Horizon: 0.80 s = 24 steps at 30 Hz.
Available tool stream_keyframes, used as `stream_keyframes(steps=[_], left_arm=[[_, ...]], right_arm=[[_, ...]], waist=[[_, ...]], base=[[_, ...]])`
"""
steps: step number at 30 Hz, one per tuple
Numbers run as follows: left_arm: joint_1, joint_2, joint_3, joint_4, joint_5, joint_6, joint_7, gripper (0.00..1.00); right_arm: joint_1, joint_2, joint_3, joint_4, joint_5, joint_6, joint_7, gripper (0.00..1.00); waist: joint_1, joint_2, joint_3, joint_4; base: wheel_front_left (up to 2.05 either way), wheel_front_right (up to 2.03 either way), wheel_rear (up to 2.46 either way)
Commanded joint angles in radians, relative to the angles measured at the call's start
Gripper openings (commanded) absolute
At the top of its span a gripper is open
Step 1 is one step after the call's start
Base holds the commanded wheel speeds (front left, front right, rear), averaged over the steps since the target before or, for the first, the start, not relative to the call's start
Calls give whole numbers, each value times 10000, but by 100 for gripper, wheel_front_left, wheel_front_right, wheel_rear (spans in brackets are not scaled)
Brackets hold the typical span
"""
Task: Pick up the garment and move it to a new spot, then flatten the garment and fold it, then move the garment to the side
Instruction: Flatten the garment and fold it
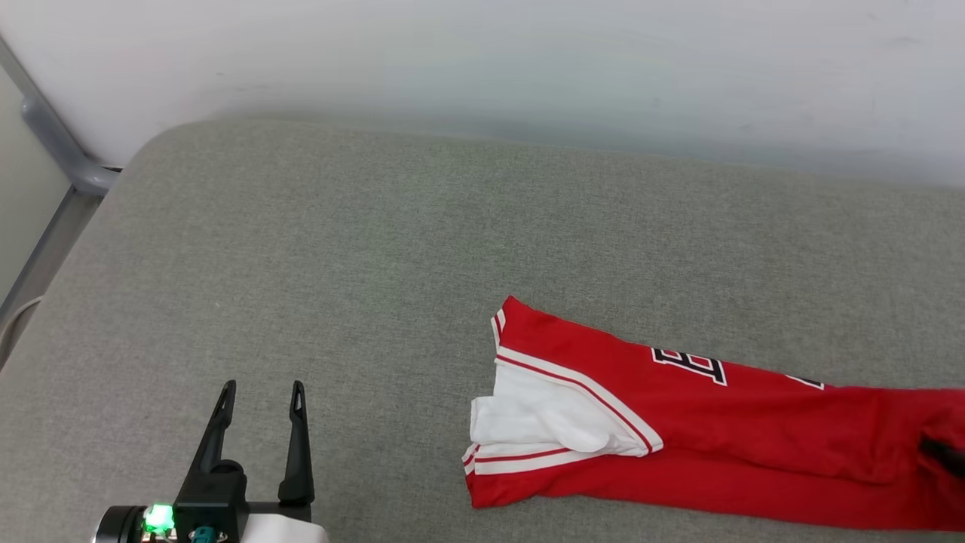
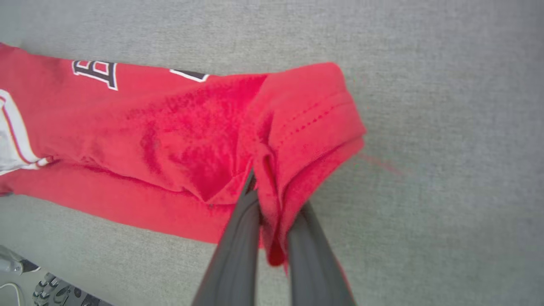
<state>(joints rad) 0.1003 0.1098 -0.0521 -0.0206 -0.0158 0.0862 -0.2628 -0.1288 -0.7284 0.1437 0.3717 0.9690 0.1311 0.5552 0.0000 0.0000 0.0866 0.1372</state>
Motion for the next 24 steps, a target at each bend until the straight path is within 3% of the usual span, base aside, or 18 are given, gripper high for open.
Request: stream_keyframes(steps=[1, 13, 18, 24], left_arm=[[116, -41, 47, 14, 16, -41, -25, 100], [-240, -86, -57, 102, 86, -109, -25, 100], [-331, -103, -89, 160, 102, -100, -25, 100], [-472, -128, -159, 172, 70, -148, -25, 100]], right_arm=[[147, 64, 27, -233, 51, -9, 44, 0], [-415, 983, 1204, -3834, -851, -8, 1159, 0], [-1434, 1372, 2471, -4213, -1320, -8, 1460, 0], [-2858, 1841, 4180, -3823, -1674, -8, 1372, 0]], waist=[[0, 0, -7, -22], [0, 0, 218, 87], [0, 0, 338, 269], [0, 0, 458, 571]], base=[[0, 0, 0], [0, 0, 0], [0, 0, 0], [0, 0, 0]])
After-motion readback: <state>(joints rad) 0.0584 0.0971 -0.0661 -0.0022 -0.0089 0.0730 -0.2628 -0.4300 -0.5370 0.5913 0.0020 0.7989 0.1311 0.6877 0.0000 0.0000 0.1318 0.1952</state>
